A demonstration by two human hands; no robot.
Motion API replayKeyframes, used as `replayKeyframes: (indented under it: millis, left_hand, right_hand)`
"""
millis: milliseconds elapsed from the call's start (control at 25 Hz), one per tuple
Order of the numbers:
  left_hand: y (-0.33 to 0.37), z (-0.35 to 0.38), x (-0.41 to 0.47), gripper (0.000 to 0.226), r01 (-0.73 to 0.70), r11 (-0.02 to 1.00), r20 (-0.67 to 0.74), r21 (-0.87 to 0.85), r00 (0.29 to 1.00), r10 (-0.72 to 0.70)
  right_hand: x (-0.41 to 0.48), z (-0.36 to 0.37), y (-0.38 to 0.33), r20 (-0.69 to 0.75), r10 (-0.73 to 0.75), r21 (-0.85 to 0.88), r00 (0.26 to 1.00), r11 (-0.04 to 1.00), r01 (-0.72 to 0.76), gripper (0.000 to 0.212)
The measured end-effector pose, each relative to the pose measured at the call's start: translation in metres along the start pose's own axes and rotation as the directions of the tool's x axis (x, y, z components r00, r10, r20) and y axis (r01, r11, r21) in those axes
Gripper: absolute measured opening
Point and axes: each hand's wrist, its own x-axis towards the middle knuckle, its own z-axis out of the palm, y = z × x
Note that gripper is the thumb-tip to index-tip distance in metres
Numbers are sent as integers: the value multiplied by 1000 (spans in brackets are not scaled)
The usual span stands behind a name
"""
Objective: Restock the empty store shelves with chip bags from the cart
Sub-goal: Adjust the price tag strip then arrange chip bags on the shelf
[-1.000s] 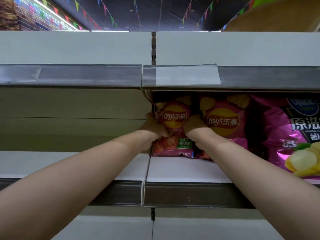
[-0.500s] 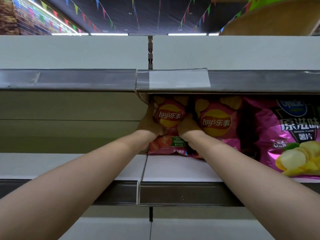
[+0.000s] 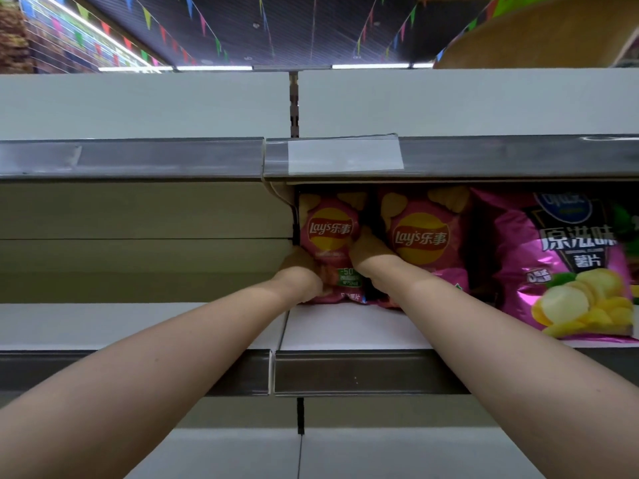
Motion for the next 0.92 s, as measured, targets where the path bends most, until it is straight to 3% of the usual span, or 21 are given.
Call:
replayKeyframes:
  millis: [160,280,440,560,640,720,920]
  left_hand:
    - [7,-3,-11,78,32,999,-11,-37,999,-33]
    - [13,-2,-23,82,76,997,-22,28,997,-75]
    - [28,3,-51,41,-23,975,-162,219,985,60]
    - [41,19,-68,44,-143,959,-172,245,967,188]
    - [52,34,-77,60,-234,953,-96,190,962,255]
    - [60,48,-83,69,-249,961,-34,123,966,255]
    - [66,54,-85,66,-41,983,-177,177,982,73]
  right_hand:
    - [-19,-15,3,33,-47,-66,998,997,49,24]
    - [-42,-29,7,-45,-139,-57,989,989,137,27]
    - [-69,-37,22,-188,-264,-60,946,965,257,28]
    - [-81,-47,43,-314,-296,-370,902,913,171,32]
    - [-83,-49,60,-303,-266,-536,915,841,67,36]
    - [-82,-42,72,-247,-219,-567,944,823,42,37]
    - [-73,-45,89,-133,-124,-424,983,904,57,41]
